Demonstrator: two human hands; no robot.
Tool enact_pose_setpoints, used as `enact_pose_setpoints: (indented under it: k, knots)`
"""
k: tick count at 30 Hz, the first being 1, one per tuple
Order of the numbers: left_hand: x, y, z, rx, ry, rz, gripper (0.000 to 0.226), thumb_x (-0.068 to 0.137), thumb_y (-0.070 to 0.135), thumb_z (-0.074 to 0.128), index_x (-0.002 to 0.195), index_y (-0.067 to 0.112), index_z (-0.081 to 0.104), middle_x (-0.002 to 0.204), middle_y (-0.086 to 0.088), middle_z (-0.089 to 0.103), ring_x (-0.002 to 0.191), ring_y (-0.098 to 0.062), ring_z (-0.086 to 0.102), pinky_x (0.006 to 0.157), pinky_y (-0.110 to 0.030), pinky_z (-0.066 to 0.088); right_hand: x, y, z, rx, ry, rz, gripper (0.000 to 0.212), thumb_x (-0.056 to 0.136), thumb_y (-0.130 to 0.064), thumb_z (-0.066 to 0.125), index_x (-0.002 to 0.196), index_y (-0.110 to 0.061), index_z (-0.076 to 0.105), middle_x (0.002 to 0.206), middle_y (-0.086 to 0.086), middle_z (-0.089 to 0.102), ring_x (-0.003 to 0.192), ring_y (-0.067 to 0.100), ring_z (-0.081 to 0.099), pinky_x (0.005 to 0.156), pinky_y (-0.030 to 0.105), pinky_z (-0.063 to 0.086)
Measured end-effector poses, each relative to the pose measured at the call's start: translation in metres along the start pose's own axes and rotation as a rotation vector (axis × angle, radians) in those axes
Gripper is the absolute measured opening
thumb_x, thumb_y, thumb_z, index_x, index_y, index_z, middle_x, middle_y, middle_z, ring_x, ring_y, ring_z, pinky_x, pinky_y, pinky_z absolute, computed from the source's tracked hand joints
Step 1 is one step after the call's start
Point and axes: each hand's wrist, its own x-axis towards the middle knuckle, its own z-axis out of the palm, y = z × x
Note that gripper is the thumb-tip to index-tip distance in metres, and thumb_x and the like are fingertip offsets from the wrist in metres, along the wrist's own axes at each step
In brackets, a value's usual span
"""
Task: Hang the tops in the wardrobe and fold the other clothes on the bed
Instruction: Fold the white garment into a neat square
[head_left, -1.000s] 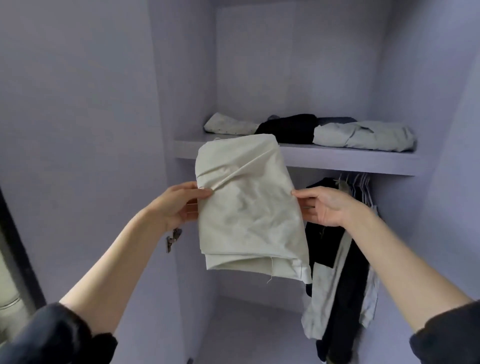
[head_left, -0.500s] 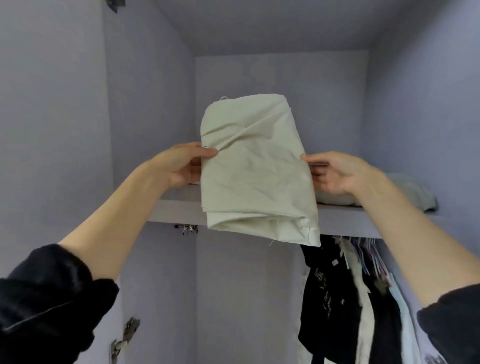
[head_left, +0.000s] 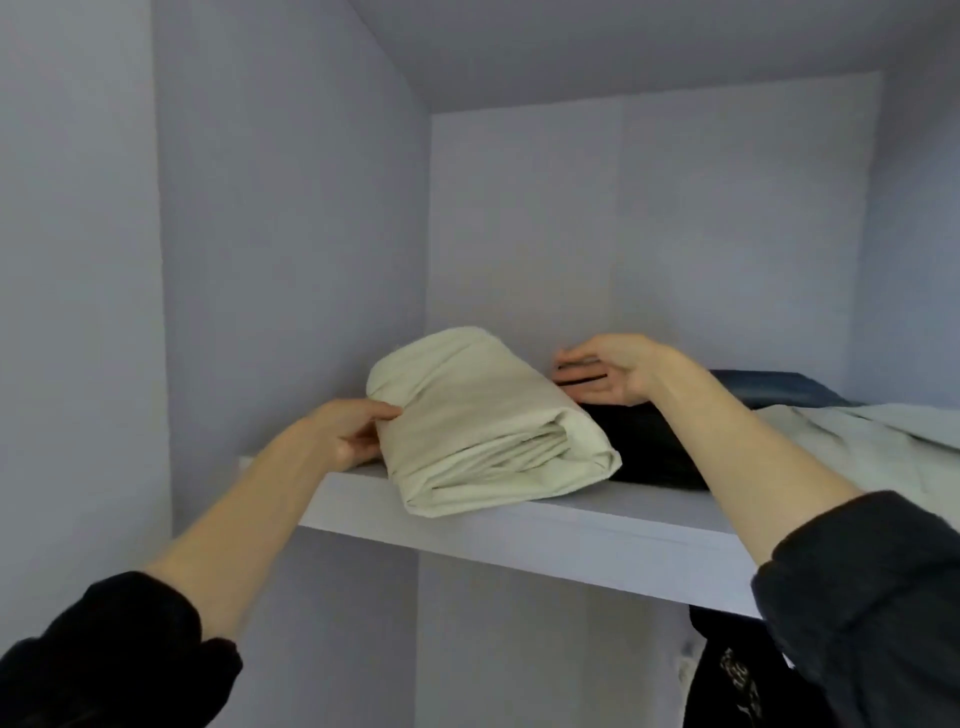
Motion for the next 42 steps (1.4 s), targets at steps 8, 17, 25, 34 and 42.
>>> enact_pose_setpoints:
  k: [8, 17, 25, 34, 42]
  knots:
    - [-0.008, 0.03, -0.003, 1.512, 0.316, 0.326, 0.033, 0.093, 0.034, 0.055, 0.113, 0.008, 0.055, 0.1, -0.011, 0.064, 0.08, -0.026, 0.065, 0.072, -0.03, 0.051, 0.008, 0.011, 0.015, -0.452, 0.021, -0.181, 0.03, 0.093, -0.024, 0.057, 0.119, -0.008, 0.059, 0.119, 0.01, 0.061, 0.105, 0.022, 0.058, 0.084, 0.03, 0.048]
    - [-0.025, 0.004, 0.015, 1.51, -0.503, 0.408, 0.073, 0.079, 0.068, 0.056, 0.139, 0.06, 0.015, 0.153, 0.018, 0.017, 0.142, -0.005, 0.011, 0.114, -0.033, 0.016, -0.002, 0.036, -0.009, -0.841, -0.002, -0.176, 0.025, 0.091, -0.029, 0.056, 0.107, -0.017, 0.071, 0.119, 0.0, 0.064, 0.114, 0.015, 0.055, 0.107, 0.034, 0.037]
    - [-0.02, -0.019, 0.023, 1.652, 0.212, 0.794, 0.032, 0.097, 0.032, 0.033, 0.125, 0.026, 0.048, 0.119, -0.008, 0.06, 0.107, -0.033, 0.054, 0.074, -0.033, 0.035, 0.0, 0.045, -0.014, -0.695, 0.025, -0.22, 0.024, 0.093, -0.023, 0.056, 0.112, -0.017, 0.069, 0.121, -0.003, 0.063, 0.113, 0.011, 0.054, 0.106, 0.027, 0.036]
    - [0.011, 0.02, 0.051, 1.323, 0.34, 0.318, 0.046, 0.096, 0.032, 0.033, 0.135, 0.008, 0.04, 0.137, -0.017, 0.047, 0.123, -0.035, 0.046, 0.094, -0.037, 0.037, -0.004, 0.046, -0.003, -0.595, 0.088, -0.287, 0.044, 0.094, -0.048, 0.047, 0.119, -0.017, 0.065, 0.126, -0.007, 0.06, 0.113, 0.004, 0.05, 0.094, 0.018, 0.031]
    - [0.019, -0.012, 0.05, 1.638, -0.126, 0.463, 0.052, 0.091, 0.066, 0.002, 0.141, 0.057, 0.006, 0.158, 0.012, 0.006, 0.144, -0.027, -0.003, 0.11, -0.054, -0.003, 0.016, 0.026, 0.036, -0.546, 0.052, -0.268, 0.054, 0.1, -0.046, 0.027, 0.13, -0.01, 0.053, 0.138, 0.006, 0.051, 0.127, 0.017, 0.046, 0.108, 0.027, 0.029]
